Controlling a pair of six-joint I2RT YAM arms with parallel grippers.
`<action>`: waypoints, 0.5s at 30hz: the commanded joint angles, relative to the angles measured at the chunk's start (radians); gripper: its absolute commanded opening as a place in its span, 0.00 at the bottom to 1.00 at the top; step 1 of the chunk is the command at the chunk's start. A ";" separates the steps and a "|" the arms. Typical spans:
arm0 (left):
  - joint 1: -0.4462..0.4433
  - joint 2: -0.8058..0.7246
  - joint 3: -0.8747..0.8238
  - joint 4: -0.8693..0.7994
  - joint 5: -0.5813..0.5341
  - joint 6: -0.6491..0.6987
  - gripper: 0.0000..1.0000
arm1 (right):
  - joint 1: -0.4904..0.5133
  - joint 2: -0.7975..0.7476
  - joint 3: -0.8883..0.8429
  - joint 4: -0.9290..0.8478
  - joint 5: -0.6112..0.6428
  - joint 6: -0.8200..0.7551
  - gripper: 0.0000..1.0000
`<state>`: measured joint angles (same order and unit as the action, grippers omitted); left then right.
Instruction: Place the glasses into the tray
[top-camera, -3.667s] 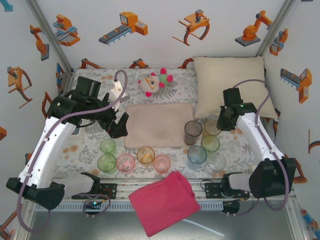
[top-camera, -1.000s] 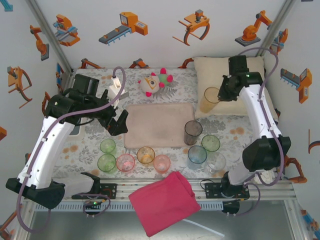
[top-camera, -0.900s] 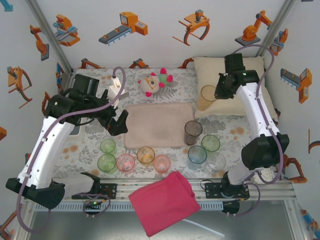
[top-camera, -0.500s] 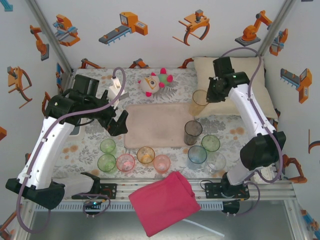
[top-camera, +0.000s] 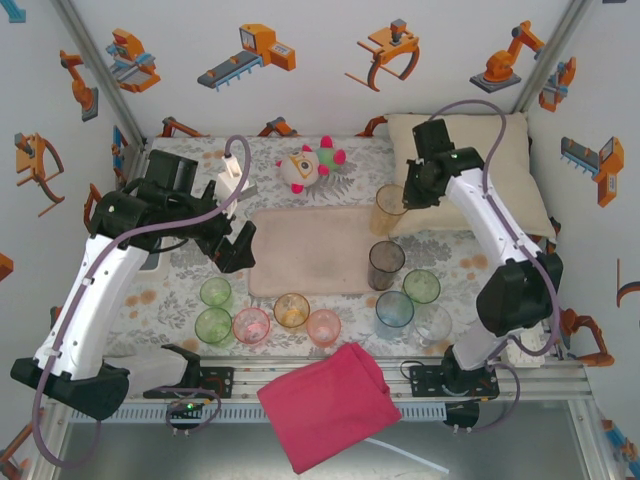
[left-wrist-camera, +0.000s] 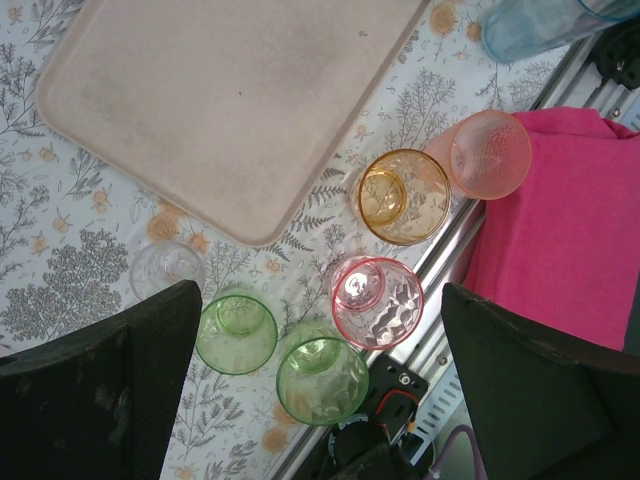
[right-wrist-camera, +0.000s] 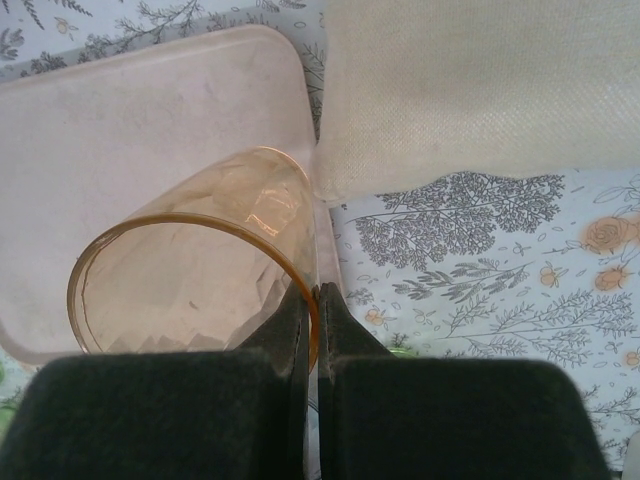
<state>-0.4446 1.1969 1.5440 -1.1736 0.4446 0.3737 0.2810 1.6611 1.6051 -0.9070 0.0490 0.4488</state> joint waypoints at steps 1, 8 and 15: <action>-0.002 -0.020 -0.012 0.003 0.010 -0.003 0.97 | 0.017 0.013 -0.005 0.025 0.017 0.018 0.00; -0.002 -0.025 -0.012 0.003 0.011 -0.001 0.97 | 0.028 0.018 -0.033 0.031 0.039 0.018 0.00; -0.002 -0.024 -0.012 0.003 0.017 -0.002 0.97 | 0.042 0.008 -0.094 0.051 0.061 0.022 0.00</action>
<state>-0.4446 1.1923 1.5417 -1.1736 0.4450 0.3737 0.3149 1.6833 1.5349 -0.8803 0.0765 0.4492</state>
